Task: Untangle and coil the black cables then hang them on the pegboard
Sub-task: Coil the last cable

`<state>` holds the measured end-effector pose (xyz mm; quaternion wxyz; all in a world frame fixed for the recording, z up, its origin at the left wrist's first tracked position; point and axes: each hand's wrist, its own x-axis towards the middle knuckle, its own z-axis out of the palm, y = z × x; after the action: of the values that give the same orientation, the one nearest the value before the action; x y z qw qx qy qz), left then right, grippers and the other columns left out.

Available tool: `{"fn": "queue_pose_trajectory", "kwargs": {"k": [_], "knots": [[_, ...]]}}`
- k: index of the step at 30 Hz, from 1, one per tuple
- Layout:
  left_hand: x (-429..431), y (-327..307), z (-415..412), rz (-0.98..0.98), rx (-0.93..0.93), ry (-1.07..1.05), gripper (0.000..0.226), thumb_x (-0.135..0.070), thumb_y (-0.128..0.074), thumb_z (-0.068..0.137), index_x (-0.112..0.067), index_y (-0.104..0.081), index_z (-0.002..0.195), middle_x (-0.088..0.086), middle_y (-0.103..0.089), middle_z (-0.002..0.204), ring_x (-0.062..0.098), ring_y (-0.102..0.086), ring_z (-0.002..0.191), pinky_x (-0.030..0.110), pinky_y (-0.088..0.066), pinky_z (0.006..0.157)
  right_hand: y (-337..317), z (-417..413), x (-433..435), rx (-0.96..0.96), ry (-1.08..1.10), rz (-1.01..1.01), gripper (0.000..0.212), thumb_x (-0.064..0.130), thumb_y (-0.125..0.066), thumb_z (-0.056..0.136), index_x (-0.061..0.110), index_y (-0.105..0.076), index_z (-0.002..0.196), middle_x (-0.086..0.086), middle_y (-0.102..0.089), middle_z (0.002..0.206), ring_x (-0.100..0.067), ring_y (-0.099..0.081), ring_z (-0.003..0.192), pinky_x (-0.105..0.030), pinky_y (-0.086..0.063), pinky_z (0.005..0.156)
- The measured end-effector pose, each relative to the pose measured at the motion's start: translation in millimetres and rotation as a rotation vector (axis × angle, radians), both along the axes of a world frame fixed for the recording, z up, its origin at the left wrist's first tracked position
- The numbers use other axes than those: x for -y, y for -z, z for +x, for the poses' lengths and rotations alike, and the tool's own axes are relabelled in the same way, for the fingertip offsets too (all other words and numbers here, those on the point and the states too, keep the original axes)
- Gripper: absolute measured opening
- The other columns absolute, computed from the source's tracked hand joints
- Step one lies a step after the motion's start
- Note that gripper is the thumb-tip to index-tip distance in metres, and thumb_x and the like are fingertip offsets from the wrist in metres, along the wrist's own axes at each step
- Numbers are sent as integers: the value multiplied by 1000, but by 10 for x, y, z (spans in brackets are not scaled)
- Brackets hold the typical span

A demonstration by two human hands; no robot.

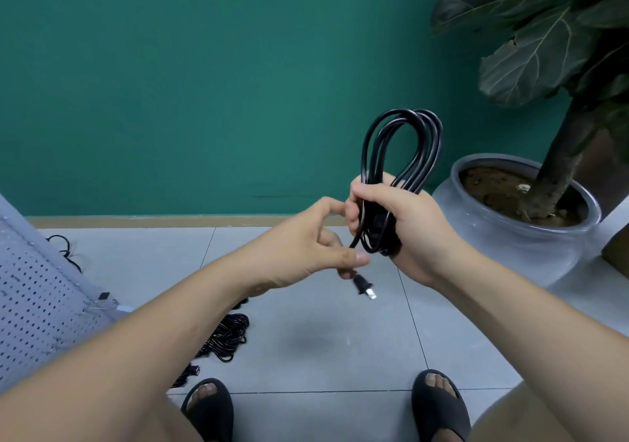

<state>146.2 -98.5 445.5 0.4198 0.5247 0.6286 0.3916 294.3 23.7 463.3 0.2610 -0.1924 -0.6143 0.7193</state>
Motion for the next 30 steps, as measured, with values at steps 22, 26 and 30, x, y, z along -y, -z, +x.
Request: {"fn": "queue_pose_trajectory", "kwargs": {"k": [22,26,30], "knots": [[-83,-187,46,324,321,-314,52,-51,-64,102,-6,-66,130,12,-75,128,28,-70,126,47,-56,106,161,-69,237,247,-261,138,24,12,-59,109,11,-57,84,-16,-58,76,-28,-56,72,-44,-44,72],[-53,-300,66,242,567,-188,48,-40,-66,94,-16,-66,136,16,-77,123,27,-73,121,36,-63,92,226,-112,349,245,-300,123,17,12,-59,108,6,-57,92,-16,-58,75,-29,-57,72,-42,-49,77],[-40,-344,3,209,610,-106,32,-33,-65,96,-22,-73,124,11,-78,111,25,-75,115,31,-61,84,264,-139,406,276,-318,43,18,12,-61,108,6,-56,91,-12,-57,72,-30,-58,69,-50,-53,83]]}}
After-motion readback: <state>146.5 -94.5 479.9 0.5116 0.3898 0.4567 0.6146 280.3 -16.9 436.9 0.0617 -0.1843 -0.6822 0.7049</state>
